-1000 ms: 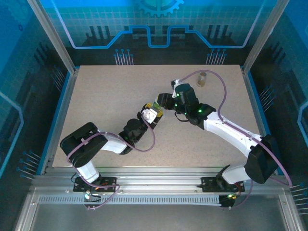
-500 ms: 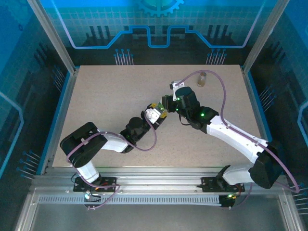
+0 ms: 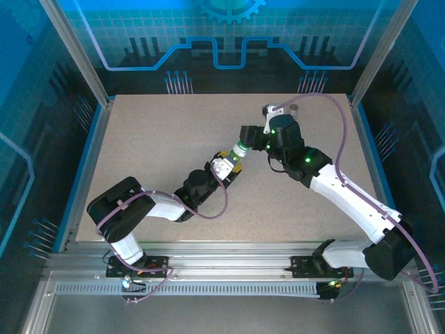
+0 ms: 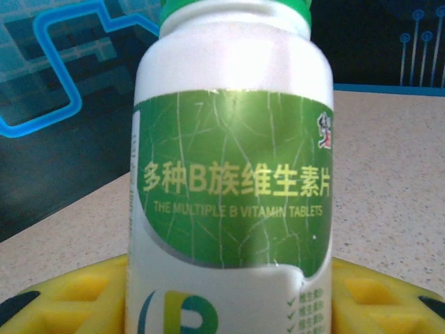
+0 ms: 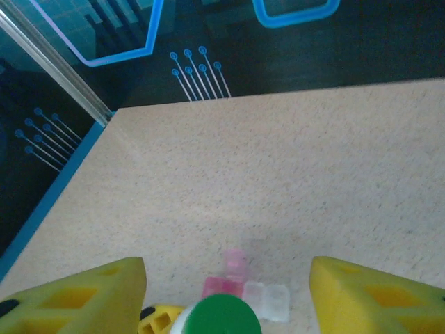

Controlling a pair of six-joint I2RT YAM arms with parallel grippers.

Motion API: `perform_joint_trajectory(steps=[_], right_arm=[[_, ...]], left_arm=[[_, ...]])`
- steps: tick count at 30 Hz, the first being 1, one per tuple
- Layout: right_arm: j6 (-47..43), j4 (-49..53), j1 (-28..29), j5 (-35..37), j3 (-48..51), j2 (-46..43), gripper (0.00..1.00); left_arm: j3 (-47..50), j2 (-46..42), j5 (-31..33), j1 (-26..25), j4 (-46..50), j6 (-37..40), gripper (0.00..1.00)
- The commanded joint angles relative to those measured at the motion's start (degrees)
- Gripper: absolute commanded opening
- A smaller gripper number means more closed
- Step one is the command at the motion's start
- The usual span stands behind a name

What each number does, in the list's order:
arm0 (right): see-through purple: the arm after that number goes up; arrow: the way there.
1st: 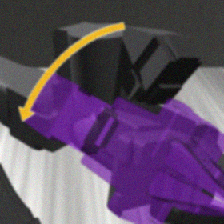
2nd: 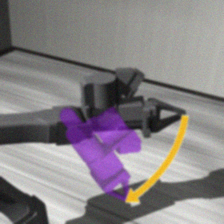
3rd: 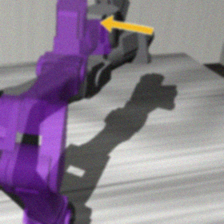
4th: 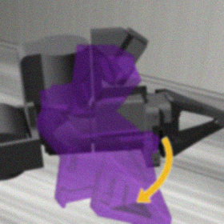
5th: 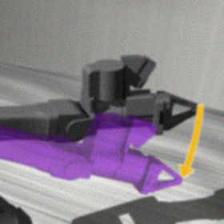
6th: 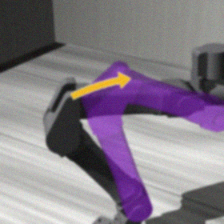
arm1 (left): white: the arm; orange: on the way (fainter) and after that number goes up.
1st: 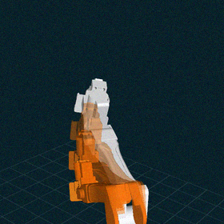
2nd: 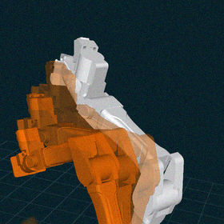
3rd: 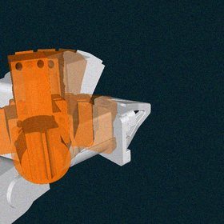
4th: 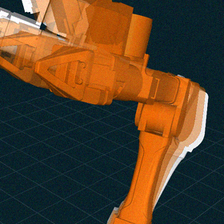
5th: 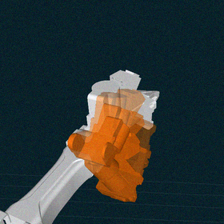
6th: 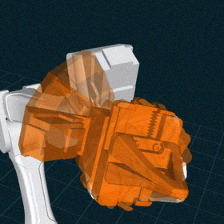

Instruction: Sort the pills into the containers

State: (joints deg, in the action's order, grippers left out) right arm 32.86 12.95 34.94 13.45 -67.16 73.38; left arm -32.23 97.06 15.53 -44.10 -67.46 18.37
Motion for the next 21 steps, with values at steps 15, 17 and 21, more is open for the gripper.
perform_joint_trajectory(steps=[15,17,21], right_arm=[[22.3,-12.8,-4.6,-19.2,8.4,1.8,0.59],[22.4,-12.8,-4.3,-19.4,8.2,1.9,0.59],[20.9,-10.9,-3.6,-19.1,6.4,2.2,0.58]], left_arm=[[-3.6,3.5,-0.5,-0.2,-12.9,4.1,0.0],[-3.7,3.9,-0.1,-0.2,-12.9,4.3,0.0],[-3.6,4.0,-0.1,-0.2,-12.9,4.3,0.0]])
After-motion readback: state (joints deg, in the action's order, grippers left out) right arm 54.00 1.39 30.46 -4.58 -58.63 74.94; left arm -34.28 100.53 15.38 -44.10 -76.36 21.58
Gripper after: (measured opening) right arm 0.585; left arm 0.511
